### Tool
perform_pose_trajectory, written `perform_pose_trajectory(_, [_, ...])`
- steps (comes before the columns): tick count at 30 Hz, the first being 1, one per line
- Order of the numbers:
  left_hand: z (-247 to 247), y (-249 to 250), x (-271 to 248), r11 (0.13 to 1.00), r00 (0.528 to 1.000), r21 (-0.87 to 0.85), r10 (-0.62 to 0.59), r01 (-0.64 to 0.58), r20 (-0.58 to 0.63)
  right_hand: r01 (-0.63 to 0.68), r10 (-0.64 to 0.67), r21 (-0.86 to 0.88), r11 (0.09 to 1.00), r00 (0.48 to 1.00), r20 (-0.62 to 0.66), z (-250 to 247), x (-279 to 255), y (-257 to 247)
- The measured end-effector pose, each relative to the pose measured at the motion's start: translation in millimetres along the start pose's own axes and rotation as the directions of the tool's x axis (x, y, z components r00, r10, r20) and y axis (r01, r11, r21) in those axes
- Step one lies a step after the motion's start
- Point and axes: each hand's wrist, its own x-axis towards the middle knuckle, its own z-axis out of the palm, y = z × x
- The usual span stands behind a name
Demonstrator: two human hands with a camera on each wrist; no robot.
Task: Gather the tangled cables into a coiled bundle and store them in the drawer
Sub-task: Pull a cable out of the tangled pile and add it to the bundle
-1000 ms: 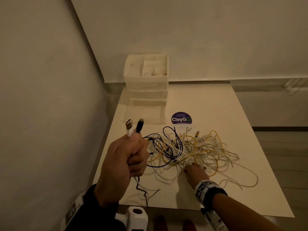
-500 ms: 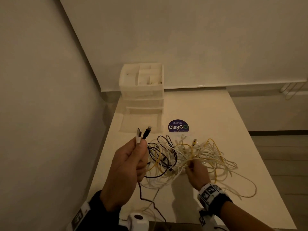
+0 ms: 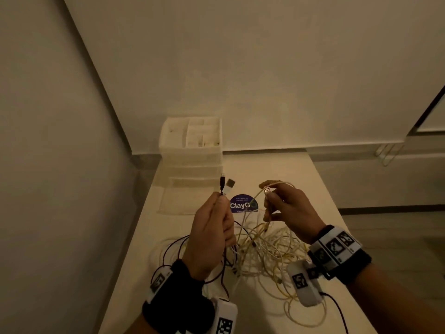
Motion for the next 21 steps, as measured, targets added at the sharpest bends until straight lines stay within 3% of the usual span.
perform_pose_trajectory(1, [2.6, -1.4, 2.1, 1.000, 1.000, 0.011, 0.007, -0.007, 0.004, -0.017, 0.017, 0.008, 1.000, 0.999, -0.047, 1.7, 2.5, -1.6])
perform_pose_trajectory(3, [7.0, -4.1, 6.6, 1.000, 1.000, 0.025, 0.007, -0.006, -0.002, -0.075, 0.057, -0.140, 0.987, 0.990, -0.127, 2.4, 12.5, -0.6])
perform_pose_trajectory(5, [9.1, -6.7, 10.7, 0.999, 1.000, 0.045, 0.014, -0.013, -0.017, -0.158, 0.147, -0.422, 0.893, 0.987, -0.059, -0.9, 22.4, 0.9])
perform_pose_trajectory(7, [9.7, -9.2, 14.4, 0.998, 0.999, 0.063, 0.031, -0.029, -0.027, -0.181, 0.301, -0.665, 0.724, 0.951, 0.069, -4.6, 28.5, -1.1])
perform_pose_trajectory(9, [7.9, -10.2, 16.9, 0.997, 0.999, 0.071, 0.029, -0.027, -0.028, -0.168, 0.348, -0.716, 0.677, 0.931, 0.111, -6.2, 30.2, -6.0])
perform_pose_trajectory(11, [6.6, -9.8, 18.3, 0.998, 0.999, 0.054, 0.025, -0.023, -0.024, -0.177, 0.275, -0.519, 0.836, 0.954, 0.118, -7.6, 30.3, -12.7])
perform_pose_trajectory(13, [5.4, -7.7, 19.6, 1.000, 1.000, 0.027, 0.015, -0.014, -0.019, -0.150, 0.169, -0.140, 0.979, 0.977, 0.133, -5.1, 26.1, -23.9])
perform_pose_trajectory(15, [5.5, -6.4, 22.4, 0.999, 1.000, 0.029, 0.020, -0.019, -0.021, -0.080, 0.063, 0.106, 0.991, 0.987, 0.149, -1.8, 20.0, -37.0])
perform_pose_trajectory(19, [10.3, -7.1, 33.6, 0.985, 0.990, 0.120, 0.131, -0.125, -0.046, -0.028, -0.034, 0.293, 0.956, 0.979, 0.202, 7.0, 5.8, -50.6])
perform_pose_trajectory(21, [15.0, -7.1, 37.9, 0.973, 0.980, 0.145, 0.190, -0.181, -0.055, 0.002, -0.061, 0.333, 0.943, 0.984, 0.166, 13.1, -1.3, -50.7])
